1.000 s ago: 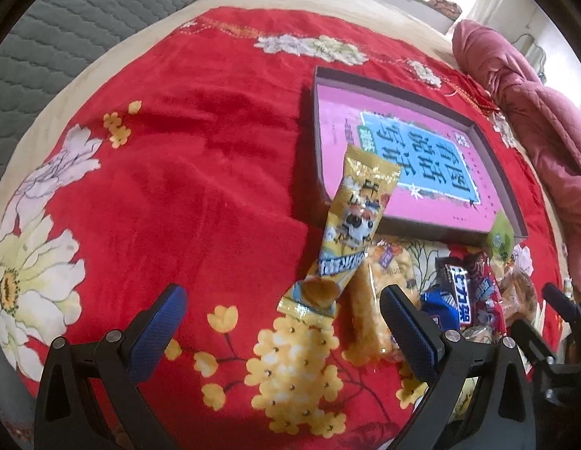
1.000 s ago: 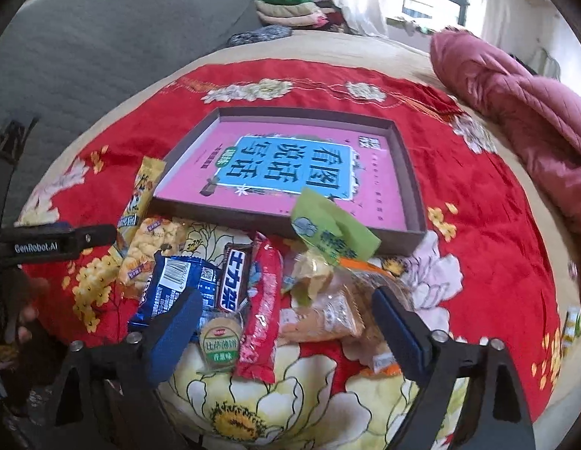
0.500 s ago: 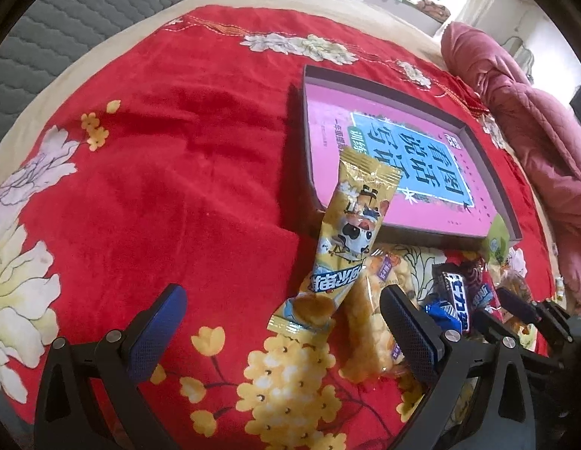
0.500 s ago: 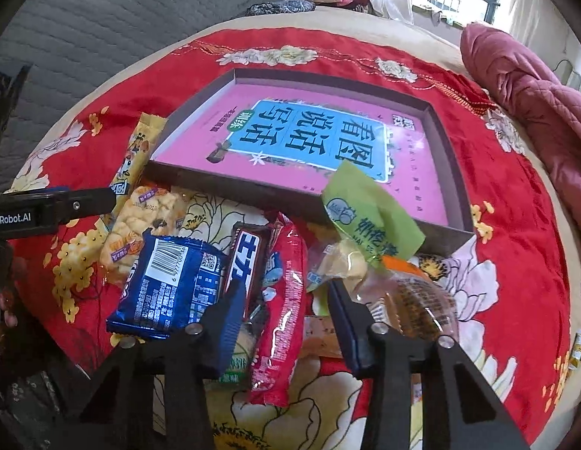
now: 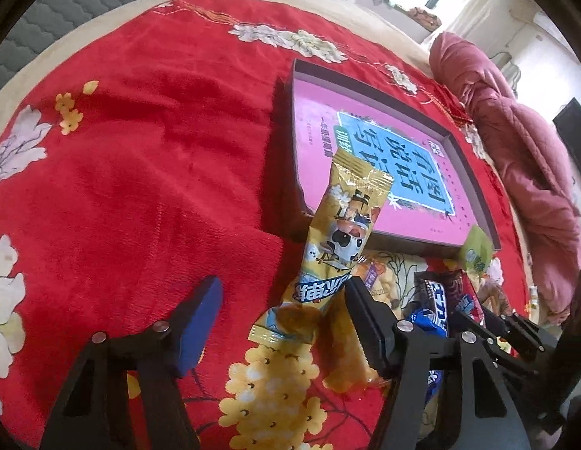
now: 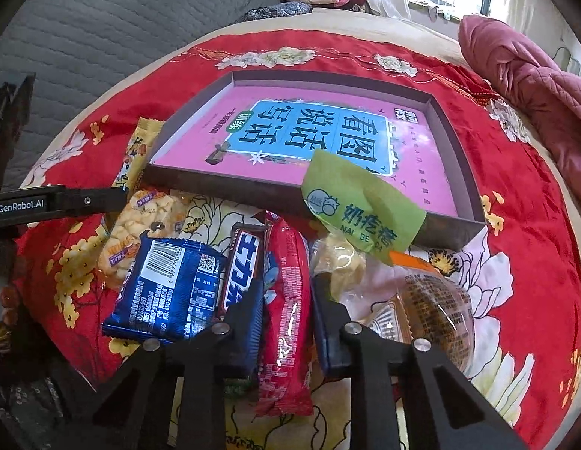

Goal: Organize snacks
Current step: 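Grasp the yellow cartoon-dog snack stick with the left tool while the right tool grasps the red snack stick, then carry both snack sticks onto the pink book tray and open both tools, then withdraw both open tools from the tray back toward the snack pile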

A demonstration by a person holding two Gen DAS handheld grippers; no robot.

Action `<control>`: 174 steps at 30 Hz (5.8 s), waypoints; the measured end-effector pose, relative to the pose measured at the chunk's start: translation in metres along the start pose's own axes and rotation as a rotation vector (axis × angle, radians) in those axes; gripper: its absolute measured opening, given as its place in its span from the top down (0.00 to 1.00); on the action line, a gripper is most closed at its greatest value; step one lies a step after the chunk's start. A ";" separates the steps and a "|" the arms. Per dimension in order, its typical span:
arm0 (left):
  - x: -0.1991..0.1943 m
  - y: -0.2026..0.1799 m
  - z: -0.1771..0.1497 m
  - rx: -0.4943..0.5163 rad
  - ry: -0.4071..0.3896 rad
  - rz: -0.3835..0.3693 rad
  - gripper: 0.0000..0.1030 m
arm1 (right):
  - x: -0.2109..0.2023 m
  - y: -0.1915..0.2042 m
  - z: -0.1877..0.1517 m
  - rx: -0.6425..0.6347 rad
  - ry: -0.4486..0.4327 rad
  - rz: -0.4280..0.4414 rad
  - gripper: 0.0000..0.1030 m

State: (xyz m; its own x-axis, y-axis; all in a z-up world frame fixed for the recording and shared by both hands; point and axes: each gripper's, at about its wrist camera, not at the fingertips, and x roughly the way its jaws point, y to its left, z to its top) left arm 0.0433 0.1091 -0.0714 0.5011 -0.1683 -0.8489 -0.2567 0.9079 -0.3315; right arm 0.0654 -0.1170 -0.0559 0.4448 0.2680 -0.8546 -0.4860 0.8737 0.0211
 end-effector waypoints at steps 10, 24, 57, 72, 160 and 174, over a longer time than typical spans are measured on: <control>0.013 0.001 0.006 -0.005 0.029 -0.103 0.59 | -0.003 -0.014 0.000 0.083 -0.017 0.073 0.77; 0.005 0.001 0.005 0.005 0.025 -0.151 0.76 | -0.021 -0.023 0.000 0.131 -0.071 0.104 0.77; -0.044 -0.045 0.001 0.063 -0.028 -0.055 0.77 | -0.058 -0.051 0.017 0.225 -0.284 0.201 0.78; -0.047 -0.056 0.016 0.057 -0.042 -0.018 0.77 | -0.065 -0.074 0.027 0.272 -0.347 0.213 0.78; 0.029 -0.076 0.074 0.054 0.017 0.027 0.47 | -0.001 -0.142 0.057 0.388 -0.312 0.041 0.52; -0.012 -0.081 0.067 0.082 -0.037 0.021 0.45 | -0.029 -0.135 0.055 0.343 -0.382 0.049 0.42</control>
State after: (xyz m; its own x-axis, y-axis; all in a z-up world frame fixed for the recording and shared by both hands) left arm 0.1131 0.0629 -0.0065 0.5268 -0.1364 -0.8390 -0.1995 0.9396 -0.2780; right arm 0.1595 -0.2198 -0.0052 0.7018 0.3850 -0.5994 -0.2665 0.9222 0.2803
